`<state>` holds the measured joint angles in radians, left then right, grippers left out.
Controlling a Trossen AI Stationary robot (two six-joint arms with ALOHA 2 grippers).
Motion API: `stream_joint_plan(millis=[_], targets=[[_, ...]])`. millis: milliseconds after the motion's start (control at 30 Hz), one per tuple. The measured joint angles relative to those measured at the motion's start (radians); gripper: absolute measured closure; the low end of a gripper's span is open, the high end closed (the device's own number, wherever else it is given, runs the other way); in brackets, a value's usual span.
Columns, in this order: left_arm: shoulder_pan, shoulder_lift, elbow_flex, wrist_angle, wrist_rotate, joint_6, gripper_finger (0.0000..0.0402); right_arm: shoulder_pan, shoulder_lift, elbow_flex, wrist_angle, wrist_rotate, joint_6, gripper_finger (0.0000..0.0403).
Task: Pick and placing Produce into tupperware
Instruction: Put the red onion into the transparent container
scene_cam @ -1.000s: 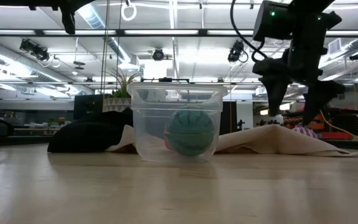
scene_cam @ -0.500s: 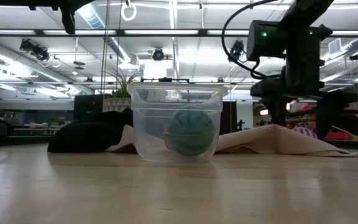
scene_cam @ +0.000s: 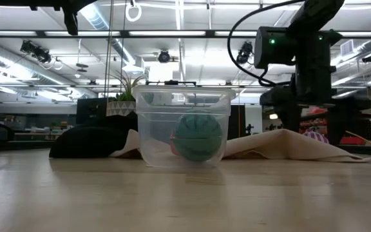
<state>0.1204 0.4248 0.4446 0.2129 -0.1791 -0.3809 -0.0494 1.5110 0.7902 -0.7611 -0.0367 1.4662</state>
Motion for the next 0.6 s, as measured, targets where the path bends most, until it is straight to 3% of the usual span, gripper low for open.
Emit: stream_joint_plan(millis=[433, 600], targets=[[0.000, 0.000, 0.000, 0.006, 0.000, 0.002, 0.0385, 0.000, 0.010, 0.000, 0.017, -0.003, -0.003, 0.0153], [0.000, 0.000, 0.000, 0.006, 0.000, 0.001, 0.0378, 0.000, -0.020, 0.000, 0.019, -0.005, -0.004, 0.0161]])
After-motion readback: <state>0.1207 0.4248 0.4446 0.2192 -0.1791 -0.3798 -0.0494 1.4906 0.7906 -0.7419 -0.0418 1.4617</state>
